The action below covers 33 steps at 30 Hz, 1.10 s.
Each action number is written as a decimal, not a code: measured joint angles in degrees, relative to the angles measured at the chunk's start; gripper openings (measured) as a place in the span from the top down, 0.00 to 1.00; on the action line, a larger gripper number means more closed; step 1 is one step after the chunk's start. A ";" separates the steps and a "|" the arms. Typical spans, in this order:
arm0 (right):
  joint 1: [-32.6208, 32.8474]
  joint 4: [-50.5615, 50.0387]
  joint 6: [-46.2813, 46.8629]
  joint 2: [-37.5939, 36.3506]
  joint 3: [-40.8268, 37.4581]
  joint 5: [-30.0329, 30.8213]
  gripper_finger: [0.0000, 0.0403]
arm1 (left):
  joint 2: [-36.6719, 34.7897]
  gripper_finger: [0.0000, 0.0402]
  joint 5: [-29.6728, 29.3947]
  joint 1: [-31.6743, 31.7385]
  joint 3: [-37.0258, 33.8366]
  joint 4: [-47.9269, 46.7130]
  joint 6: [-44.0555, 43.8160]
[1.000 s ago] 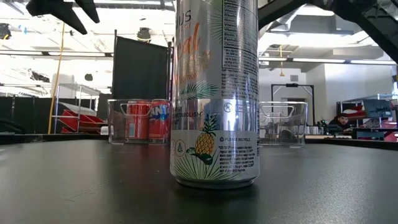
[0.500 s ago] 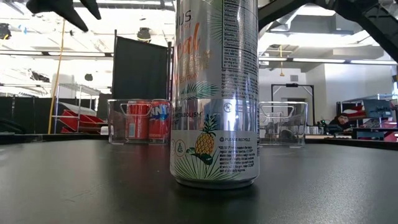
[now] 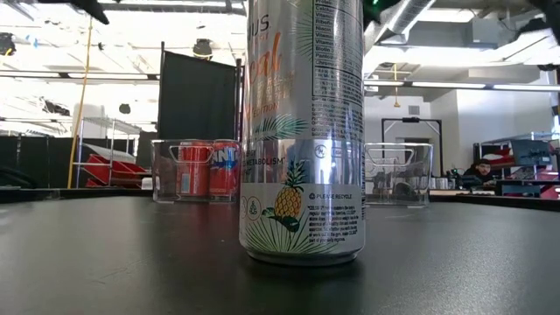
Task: Sort soda cans
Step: Put the bottom left white yellow soda can into the right transparent bin
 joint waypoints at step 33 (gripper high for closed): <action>33.66 -17.03 47.88 -24.41 -7.65 9.25 0.12 | 0.48 0.47 27.32 -27.86 -17.19 5.45 -13.21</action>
